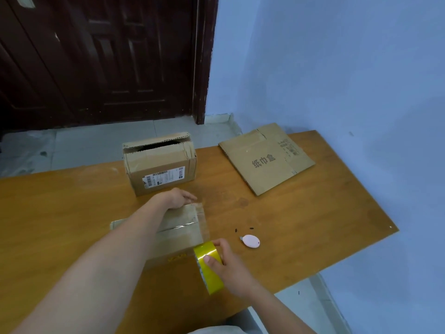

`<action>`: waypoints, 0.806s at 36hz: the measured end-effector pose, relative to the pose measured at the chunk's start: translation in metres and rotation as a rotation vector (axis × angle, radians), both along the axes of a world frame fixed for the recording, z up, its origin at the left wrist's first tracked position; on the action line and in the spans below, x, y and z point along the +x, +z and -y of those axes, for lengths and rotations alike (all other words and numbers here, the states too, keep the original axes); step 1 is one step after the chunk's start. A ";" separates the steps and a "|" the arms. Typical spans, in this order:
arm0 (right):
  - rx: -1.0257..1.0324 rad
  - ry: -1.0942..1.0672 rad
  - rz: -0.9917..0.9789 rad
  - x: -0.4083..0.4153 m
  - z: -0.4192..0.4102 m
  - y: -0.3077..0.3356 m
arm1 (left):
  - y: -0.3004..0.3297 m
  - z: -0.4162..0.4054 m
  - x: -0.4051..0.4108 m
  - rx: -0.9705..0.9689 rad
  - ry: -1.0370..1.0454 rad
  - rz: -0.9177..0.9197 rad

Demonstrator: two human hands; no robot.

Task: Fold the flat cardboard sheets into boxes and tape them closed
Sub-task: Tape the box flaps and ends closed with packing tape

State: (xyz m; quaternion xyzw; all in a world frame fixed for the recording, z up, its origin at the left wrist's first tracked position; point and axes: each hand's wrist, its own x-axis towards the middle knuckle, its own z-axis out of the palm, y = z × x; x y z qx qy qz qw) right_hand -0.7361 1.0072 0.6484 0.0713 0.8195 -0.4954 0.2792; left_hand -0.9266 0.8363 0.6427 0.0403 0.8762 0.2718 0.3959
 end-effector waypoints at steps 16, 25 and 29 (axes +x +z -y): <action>-0.182 -0.149 -0.059 -0.012 -0.008 0.000 | 0.011 0.008 0.065 0.127 0.334 -0.885; -0.126 -0.232 -0.205 -0.057 -0.005 0.009 | -0.005 0.013 0.123 -0.163 0.343 -0.776; -0.109 -0.189 -0.279 -0.064 0.005 0.008 | -0.011 0.010 0.132 -0.161 0.243 -0.918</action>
